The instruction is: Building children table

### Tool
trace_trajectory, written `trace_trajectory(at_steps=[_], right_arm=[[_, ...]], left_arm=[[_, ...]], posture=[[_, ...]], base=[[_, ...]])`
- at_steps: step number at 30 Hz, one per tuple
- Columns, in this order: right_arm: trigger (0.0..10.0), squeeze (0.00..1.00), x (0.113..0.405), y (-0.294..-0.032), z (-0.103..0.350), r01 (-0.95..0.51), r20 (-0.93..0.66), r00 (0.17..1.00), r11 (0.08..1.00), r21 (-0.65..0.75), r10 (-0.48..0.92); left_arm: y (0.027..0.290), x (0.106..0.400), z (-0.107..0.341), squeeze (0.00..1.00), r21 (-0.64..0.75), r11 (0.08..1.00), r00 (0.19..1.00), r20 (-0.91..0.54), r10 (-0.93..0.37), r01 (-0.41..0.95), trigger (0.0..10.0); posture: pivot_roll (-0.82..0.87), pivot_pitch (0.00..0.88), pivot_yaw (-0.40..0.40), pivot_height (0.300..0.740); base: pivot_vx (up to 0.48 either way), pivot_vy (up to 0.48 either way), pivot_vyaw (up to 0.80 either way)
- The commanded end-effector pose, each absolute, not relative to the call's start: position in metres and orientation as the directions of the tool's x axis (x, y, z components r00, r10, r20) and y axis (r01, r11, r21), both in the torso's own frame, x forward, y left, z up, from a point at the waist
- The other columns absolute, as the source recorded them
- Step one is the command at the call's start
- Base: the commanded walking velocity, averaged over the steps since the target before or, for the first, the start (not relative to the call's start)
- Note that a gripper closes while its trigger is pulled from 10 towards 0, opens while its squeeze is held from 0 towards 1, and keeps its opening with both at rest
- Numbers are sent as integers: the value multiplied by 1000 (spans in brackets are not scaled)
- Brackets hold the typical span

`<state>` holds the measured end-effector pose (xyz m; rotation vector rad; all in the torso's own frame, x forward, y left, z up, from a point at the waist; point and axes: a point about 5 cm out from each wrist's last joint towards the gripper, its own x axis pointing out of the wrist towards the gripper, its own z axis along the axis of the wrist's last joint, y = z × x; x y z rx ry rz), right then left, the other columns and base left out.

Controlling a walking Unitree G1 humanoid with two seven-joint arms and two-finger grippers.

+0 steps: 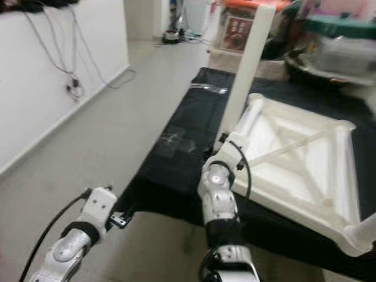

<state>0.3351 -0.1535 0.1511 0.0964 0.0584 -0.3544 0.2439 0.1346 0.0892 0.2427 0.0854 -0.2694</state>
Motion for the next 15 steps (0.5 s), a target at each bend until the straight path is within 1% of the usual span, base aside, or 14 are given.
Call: trace_trajectory(at_steps=[1,3,5,6,8,9,10,11,12,14,15], right_arm=[[10000,1000,333,-152,154,321,-70,946,945,61,-316],[10000,1000,324,-163,147,327,-100,941,945,28,-323],[10000,1000,314,-181,139,374,-112,921,927,-20,-374],[10000,1000,314,-181,139,374,-112,921,927,-20,-374],[10000,1000,305,-206,135,485,-117,864,872,-69,-490],[10000,1000,305,-206,135,485,-117,864,872,-69,-490],[10000,1000,302,-215,135,527,-112,838,846,-84,-534],[10000,1000,302,-215,135,527,-112,838,846,-84,-534],[10000,1000,300,-225,136,587,-110,798,805,-87,-593],[10000,1000,300,-225,136,587,-110,798,805,-87,-593],[10000,1000,300,-235,136,638,-115,757,765,-87,-644]], left_arm=[[136,242,89,0,227,938,964,-116,-241,262,10000],[133,240,89,0,222,940,964,-111,-239,259,10000],[130,238,89,0,220,941,965,-110,-238,258,10000],[130,238,89,0,220,941,965,-110,-238,258,10000],[130,238,89,0,212,944,966,-110,-234,252,10000],[130,238,89,0,212,944,966,-110,-234,252,10000],[131,238,90,0,210,945,966,-110,-233,252,10000],[131,238,90,0,210,945,966,-110,-233,252,10000],[131,239,90,0,211,945,966,-111,-233,251,10000],[131,239,90,0,211,945,966,-111,-233,251,10000],[132,241,89,0,214,944,966,-112,-234,253,10000]], posture=[[95,0,-83,740],[91,0,-84,740],[87,0,-83,740],[87,0,-83,740],[71,0,-73,740],[71,0,-73,740],[69,0,-70,740],[69,0,-70,740],[63,0,-64,740],[63,0,-64,740],[60,0,-59,740]], base=[[0,0,0],[0,0,0],[0,0,0],[0,0,0],[0,0,0],[0,0,0],[0,0,0],[0,0,0],[0,0,0],[0,0,0],[0,0,0]])
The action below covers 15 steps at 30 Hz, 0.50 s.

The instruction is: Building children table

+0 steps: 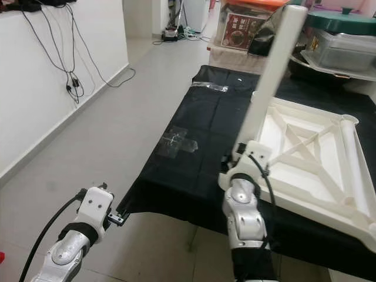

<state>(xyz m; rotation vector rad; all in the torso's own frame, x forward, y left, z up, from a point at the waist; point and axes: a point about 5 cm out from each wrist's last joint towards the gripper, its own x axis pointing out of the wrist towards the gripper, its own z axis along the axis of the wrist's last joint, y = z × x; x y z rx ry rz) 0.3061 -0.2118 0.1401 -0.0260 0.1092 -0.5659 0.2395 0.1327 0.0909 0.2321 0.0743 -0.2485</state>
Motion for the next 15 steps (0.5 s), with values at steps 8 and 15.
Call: trace_trajectory(at_steps=[8,15], right_arm=[[10000,1000,308,-286,143,806,-140,577,589,-63,-805],[10000,1000,302,-329,158,874,-98,471,479,-82,-877]], left_arm=[[135,245,90,0,230,939,965,-112,-235,255,10000],[136,241,89,0,224,942,967,-119,-227,248,10000]], posture=[[66,0,-60,740],[67,0,-62,740]], base=[[0,0,0],[0,0,0]])
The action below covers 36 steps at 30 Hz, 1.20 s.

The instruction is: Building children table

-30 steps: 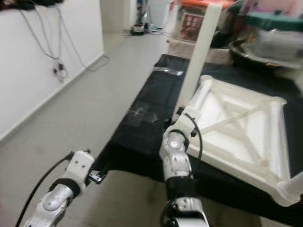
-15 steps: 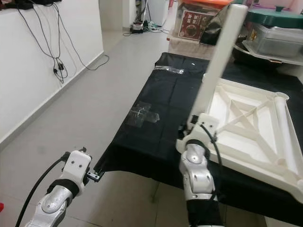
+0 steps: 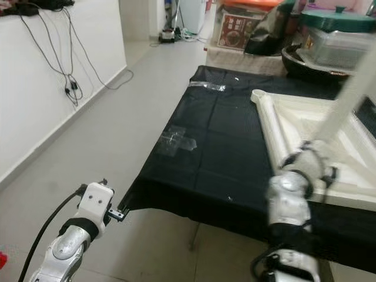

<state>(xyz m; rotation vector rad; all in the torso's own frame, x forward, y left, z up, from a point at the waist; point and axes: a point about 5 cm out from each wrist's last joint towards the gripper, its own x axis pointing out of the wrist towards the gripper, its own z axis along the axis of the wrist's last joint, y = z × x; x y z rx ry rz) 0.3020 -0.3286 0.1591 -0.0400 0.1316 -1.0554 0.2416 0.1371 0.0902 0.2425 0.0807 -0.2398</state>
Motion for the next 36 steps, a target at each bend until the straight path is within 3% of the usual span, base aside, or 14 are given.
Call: trace_trajectory(at_steps=[1,3,6,11,19,20,22,23,24,27,28,30,33,36], right_arm=[[10000,1000,304,-321,156,860,-103,494,503,-91,-863],[10000,1000,304,-321,156,860,-103,494,503,-91,-863],[10000,1000,306,-283,141,794,-154,584,600,-96,-797],[10000,1000,294,-206,145,529,-84,839,842,-105,-537],[10000,953,276,-219,143,565,-46,806,790,-238,-591],[10000,769,275,-227,143,577,-51,793,776,-254,-607],[10000,769,275,-227,143,577,-51,793,776,-254,-607],[10000,675,275,-225,143,534,-68,823,810,-242,-563],[10000,0,283,-207,142,385,-106,907,903,-190,-408],[10000,0,283,-207,142,385,-106,907,903,-190,-408],[10000,0,288,-193,141,266,-126,950,952,-148,-285],[10000,0,288,-193,141,266,-126,950,952,-148,-285],[10000,0,320,-151,141,-6,-206,978,986,-167,-29],[10000,0,323,-137,140,-83,-204,977,992,-95,62]], left_arm=[[136,240,88,0,224,941,966,-122,-229,252,10000],[136,240,88,0,224,941,966,-122,-229,252,10000],[135,242,89,0,229,940,965,-122,-232,255,10000],[139,241,89,0,237,938,965,-124,-229,253,10000],[139,240,88,0,232,938,964,-128,-233,257,10000],[138,239,88,0,229,938,963,-129,-237,262,10000],[138,239,88,0,229,938,963,-129,-237,262,10000],[137,239,87,0,228,937,961,-132,-241,266,10000],[137,239,86,0,225,936,961,-134,-244,269,10000],[137,239,86,0,225,936,961,-134,-244,269,10000],[136,239,86,0,224,936,960,-136,-245,271,10000],[136,239,86,0,224,936,960,-136,-245,271,10000],[143,244,91,0,275,939,977,-115,-180,206,10000],[149,243,88,0,317,935,984,-127,-126,161,10000]], posture=[[67,0,-64,740],[67,0,-64,740],[76,0,-63,740],[68,0,-57,740],[54,0,-51,740],[43,0,-49,740],[43,0,-49,740],[32,0,-45,740],[28,0,-40,740],[28,0,-40,740],[30,0,-42,740],[30,0,-42,740],[66,0,-70,740],[78,0,-77,740]], base=[[0,0,0],[0,0,0],[0,0,0],[0,0,0],[0,0,0],[0,0,0],[0,0,0],[0,0,0],[0,0,0],[0,0,0],[0,0,0],[0,0,0],[0,0,0],[0,0,0]])
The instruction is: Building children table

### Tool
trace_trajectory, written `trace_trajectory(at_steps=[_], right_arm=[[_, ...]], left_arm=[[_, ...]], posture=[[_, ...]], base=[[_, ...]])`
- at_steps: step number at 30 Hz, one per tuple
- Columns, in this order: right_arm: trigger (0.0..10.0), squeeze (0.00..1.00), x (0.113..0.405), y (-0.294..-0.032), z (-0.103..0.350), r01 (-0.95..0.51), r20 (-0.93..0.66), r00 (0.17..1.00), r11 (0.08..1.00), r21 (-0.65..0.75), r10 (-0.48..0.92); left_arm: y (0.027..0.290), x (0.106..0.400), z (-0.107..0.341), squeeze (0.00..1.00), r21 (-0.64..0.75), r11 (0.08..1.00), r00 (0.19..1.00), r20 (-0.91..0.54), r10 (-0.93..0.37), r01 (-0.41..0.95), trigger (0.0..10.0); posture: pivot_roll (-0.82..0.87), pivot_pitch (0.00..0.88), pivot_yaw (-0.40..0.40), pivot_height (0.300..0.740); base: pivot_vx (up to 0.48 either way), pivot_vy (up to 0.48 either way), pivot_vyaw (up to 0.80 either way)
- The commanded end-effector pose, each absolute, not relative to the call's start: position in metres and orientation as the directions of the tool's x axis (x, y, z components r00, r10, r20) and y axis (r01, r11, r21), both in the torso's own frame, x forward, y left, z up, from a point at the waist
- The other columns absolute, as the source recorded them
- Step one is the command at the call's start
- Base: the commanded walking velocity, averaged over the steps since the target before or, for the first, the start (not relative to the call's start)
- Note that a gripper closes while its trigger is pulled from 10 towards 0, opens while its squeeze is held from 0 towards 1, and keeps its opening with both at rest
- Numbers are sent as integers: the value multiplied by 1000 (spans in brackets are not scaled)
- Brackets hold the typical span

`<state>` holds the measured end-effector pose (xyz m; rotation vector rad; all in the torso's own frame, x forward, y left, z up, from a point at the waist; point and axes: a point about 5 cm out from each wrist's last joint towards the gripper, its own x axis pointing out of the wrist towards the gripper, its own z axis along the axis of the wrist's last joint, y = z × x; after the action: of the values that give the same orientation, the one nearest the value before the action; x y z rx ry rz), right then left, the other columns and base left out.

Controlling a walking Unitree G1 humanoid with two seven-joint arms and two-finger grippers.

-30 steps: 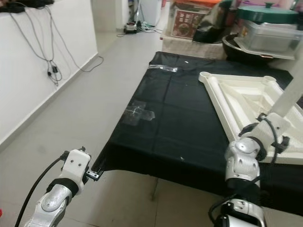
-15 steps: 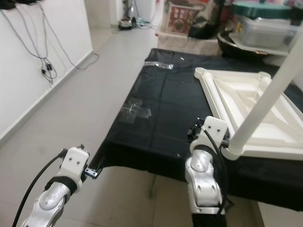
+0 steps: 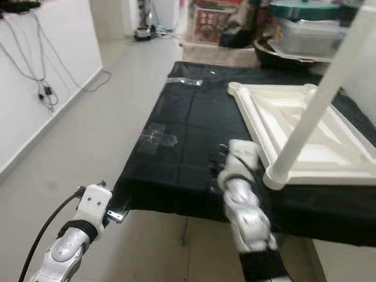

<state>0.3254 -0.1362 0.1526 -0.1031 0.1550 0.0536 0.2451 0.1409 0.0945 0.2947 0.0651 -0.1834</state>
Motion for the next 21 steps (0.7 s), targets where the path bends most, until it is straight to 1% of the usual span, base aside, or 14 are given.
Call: trace_trajectory(at_steps=[1,4,6,7,8,10,13,16,18,21], right_arm=[[10000,0,323,-134,139,-96,-201,977,992,-81,78],[10000,0,321,-129,138,-137,-180,977,986,-98,118],[10000,0,317,-124,137,-167,-176,975,973,-162,138],[10000,0,315,-121,138,-198,-164,971,971,-133,175],[10000,0,315,-121,138,-198,-164,971,971,-133,175],[10000,0,317,-115,142,-233,-134,966,969,-85,221],[10000,0,317,-113,144,-241,-121,965,967,-76,231],[10000,0,325,-112,149,-256,-80,965,963,-83,249],[10000,0,327,-112,150,-259,-76,965,962,-84,253],[10000,0,333,-112,153,-248,-61,968,966,-77,243]], left_arm=[[151,243,86,0,326,934,986,-132,-106,144,10000],[151,242,87,0,322,939,990,-113,-88,121,10000],[148,242,95,0,334,938,995,-58,-82,97,10000],[148,243,101,0,318,945,997,-23,-76,79,10000],[148,243,101,0,318,945,997,-23,-76,79,10000],[157,248,114,0,282,959,998,56,2,-18,10000],[161,250,118,0,266,963,996,80,30,-51,10000],[180,254,140,0,168,970,973,180,144,-174,10000],[183,255,146,0,144,971,966,199,163,-193,10000],[181,258,159,0,146,972,960,238,147,-185,10000]], posture=[[78,0,-77,740],[78,0,-79,740],[85,0,-83,740],[85,0,-80,740],[85,0,-80,740],[77,0,-72,740],[77,0,-72,740],[77,0,-63,740],[77,0,-64,740],[88,0,-62,740]], base=[[0,0,0],[0,0,0],[0,0,0],[0,0,0],[0,0,0],[0,0,0],[0,0,0],[0,0,0],[0,0,0],[0,0,0]])
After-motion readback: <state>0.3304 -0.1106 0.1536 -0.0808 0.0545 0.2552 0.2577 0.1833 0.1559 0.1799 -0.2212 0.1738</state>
